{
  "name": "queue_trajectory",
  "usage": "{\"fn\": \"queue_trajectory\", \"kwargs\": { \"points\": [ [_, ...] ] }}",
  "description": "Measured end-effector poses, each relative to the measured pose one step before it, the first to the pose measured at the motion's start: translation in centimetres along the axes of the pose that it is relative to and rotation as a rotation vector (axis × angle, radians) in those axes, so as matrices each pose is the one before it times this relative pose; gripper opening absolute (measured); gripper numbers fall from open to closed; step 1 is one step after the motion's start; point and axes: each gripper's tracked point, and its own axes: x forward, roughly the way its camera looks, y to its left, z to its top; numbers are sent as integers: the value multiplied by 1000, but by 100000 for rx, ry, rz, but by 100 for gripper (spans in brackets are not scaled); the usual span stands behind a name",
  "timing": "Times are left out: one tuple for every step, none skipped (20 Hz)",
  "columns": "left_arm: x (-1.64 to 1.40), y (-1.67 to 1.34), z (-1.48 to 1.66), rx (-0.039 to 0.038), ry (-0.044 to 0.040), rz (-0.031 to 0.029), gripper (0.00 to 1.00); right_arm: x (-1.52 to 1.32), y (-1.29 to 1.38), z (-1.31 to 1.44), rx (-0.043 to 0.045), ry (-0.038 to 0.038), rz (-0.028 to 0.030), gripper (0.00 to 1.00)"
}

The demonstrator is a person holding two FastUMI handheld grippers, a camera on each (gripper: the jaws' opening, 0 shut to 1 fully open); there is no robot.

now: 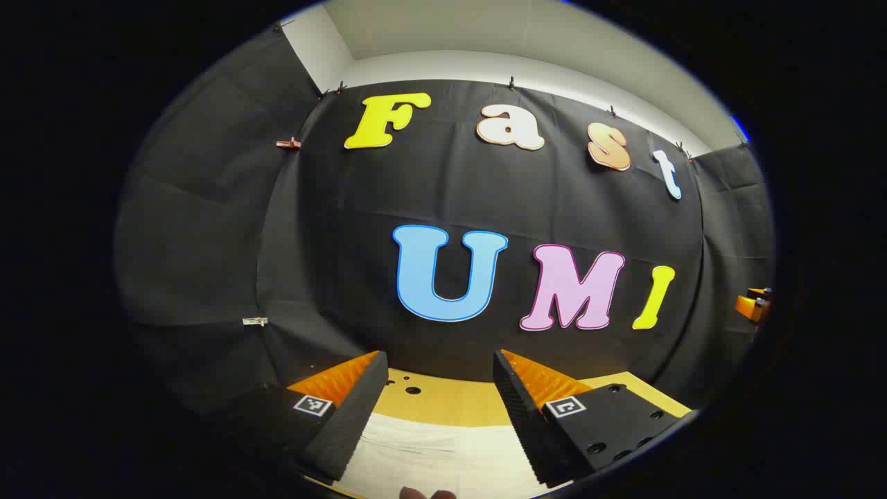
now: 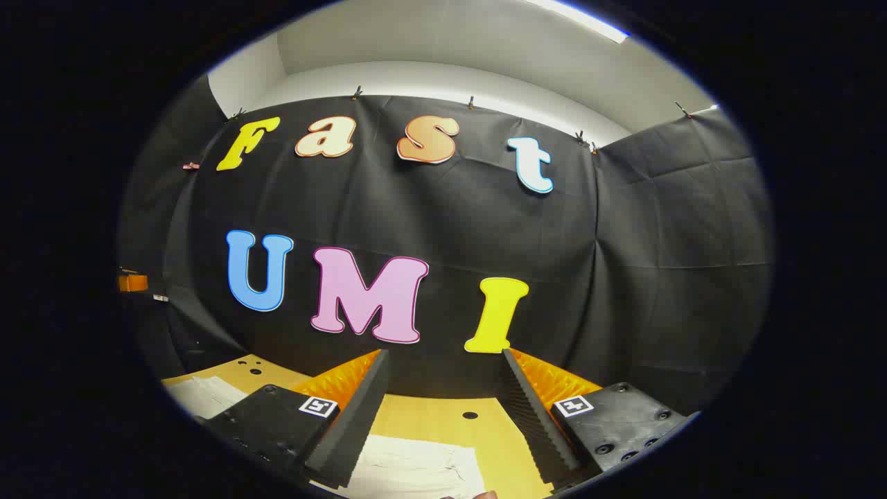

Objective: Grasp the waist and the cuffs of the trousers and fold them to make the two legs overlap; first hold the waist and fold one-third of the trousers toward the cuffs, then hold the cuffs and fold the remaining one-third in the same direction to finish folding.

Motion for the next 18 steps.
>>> {"fn": "queue_trajectory", "kwargs": {
  "points": [
    [-84, -39, -255, 389, 251, -149, 96, -88, 133, -67, -402, 335, 236, 95],
    [-37, 140, 27, 324, 124, 403, 96, -110, 153, 4, -213, 111, -59, 95],
    [-55, 84, -146, 193, 190, 154, 96, -131, 34, -79, 65, 101, 107, 97],
    [-61, 28, -85, -32, 205, -26, 96, -90, 29, 43, 234, -103, -147, 95],
    [-116, 1, -226, -43, 179, 38, 96, -35, 125, 118, 103, 77, 287, 95],
    [-44, 81, -15, -72, 220, 103, 96, 34, 90, -90, -267, 59, 95, 95],
    [18, 70, -136, -33, 242, 162, 96, 16, 8, 2, -556, 37, 192, 95],
    [-47, 13, 93, -63, 18, 37, 96, -9, 48, 22, -432, -82, 24, 97],
    [-75, 170, -113, -200, -17, 296, 96, 34, 55, 81, 20, -6, 113, 97],
    [-66, 73, 2, -225, 120, 128, 96, 49, 13, 24, 314, -29, -9, 97],
    [-77, 9, -131, -99, 149, 42, 96, -16, 7, 150, 247, -85, 85, 97],
    [-59, 65, 90, 156, -5, -76, 96, 32, -77, 45, -118, -165, -247, 97],
    [-55, 41, -211, 626, 92, -268, 96, -18, -52, -7, -468, -85, -17, 97],
    [-50, 94, -149, 812, 265, -414, 96, -112, -83, -75, -647, -96, -157, 97],
    [-22, 120, -444, 1144, 703, -841, 96, -156, -156, -97, -1075, 95, -157, 97],
    [2, 100, -386, 1065, 1040, -1457, 96, 0, -22, -176, -1456, 460, 2, 97],
    [-184, 168, -975, 2089, 1967, -2925, 96, -182, -197, -378, -2094, 891, 188, 97],
    [-246, 183, -770, 2883, 1510, -2165, 96, -225, -177, -584, -2220, 1106, -45, 97]
  ]
}}
